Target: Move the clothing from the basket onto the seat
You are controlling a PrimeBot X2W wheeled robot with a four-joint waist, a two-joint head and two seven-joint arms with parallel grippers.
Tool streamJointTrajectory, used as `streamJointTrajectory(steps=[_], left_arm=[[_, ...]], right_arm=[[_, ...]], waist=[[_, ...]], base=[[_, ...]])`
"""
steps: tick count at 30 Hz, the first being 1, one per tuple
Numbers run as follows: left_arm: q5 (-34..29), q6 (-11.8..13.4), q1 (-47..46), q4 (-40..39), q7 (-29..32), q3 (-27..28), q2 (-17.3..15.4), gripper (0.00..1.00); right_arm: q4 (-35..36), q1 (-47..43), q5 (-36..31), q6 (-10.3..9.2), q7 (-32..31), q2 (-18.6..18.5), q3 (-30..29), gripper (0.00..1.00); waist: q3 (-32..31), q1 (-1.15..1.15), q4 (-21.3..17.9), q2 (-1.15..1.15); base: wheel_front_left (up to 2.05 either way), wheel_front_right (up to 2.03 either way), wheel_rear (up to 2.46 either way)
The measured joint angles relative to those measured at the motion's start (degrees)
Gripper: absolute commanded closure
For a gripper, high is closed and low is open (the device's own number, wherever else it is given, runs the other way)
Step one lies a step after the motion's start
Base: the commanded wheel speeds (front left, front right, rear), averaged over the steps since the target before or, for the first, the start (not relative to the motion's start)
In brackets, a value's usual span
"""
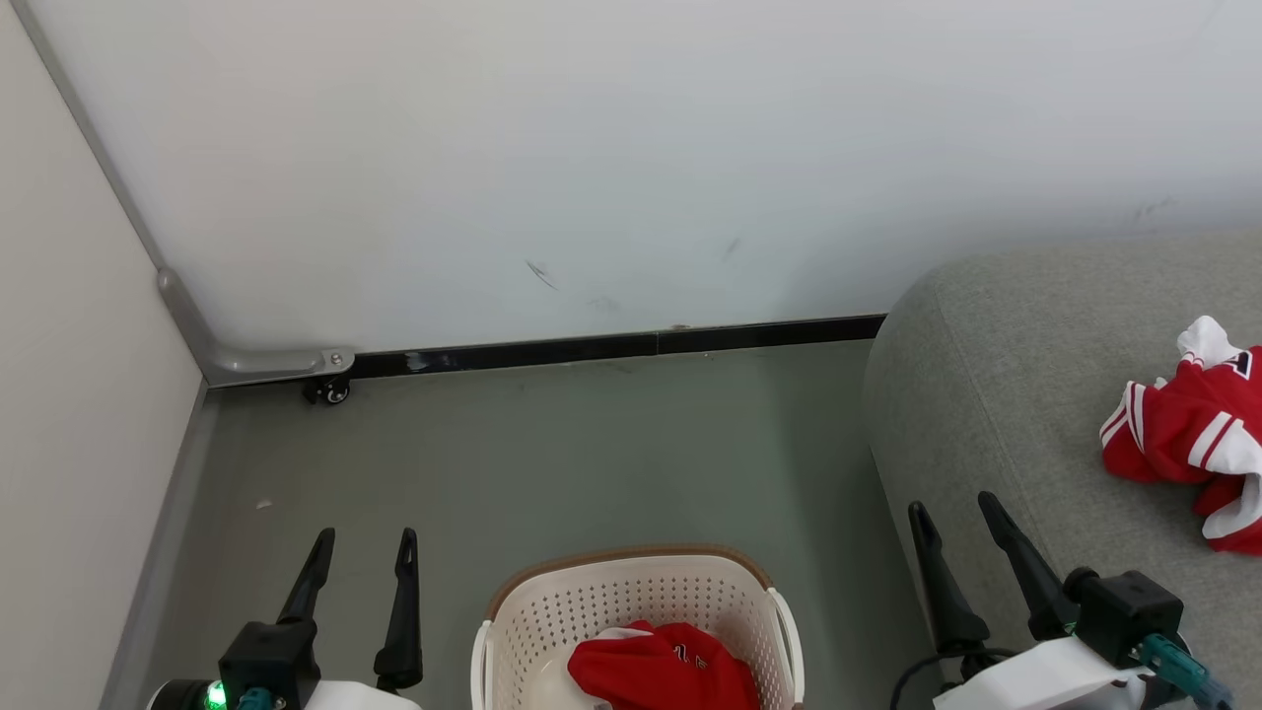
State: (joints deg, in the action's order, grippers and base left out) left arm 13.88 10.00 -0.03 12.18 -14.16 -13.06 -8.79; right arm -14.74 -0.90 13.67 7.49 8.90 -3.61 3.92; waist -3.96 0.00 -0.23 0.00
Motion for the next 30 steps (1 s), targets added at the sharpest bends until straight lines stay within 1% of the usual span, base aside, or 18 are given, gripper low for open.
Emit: streamJointTrajectory(steps=[13,30], left_arm=[[-0.02,0.0,-0.03,-0.21,0.0,0.49,-0.08,0.0],[-0.4,0.0,-0.19,-0.34,0.0,0.78,-0.07,0.0]], right_arm=[[3.41,-1.26,-0.59,0.0,-1.16,0.45,-1.44,0.0],[6.49,-2.64,-1.18,0.0,-2.36,0.77,-1.86,0.0]], waist=[[1.04,0.0,-0.37,0.0],[2.55,0.0,-1.22,0.0]], base=[[0.0,0.0,0.0],[0.0,0.0,0.0]])
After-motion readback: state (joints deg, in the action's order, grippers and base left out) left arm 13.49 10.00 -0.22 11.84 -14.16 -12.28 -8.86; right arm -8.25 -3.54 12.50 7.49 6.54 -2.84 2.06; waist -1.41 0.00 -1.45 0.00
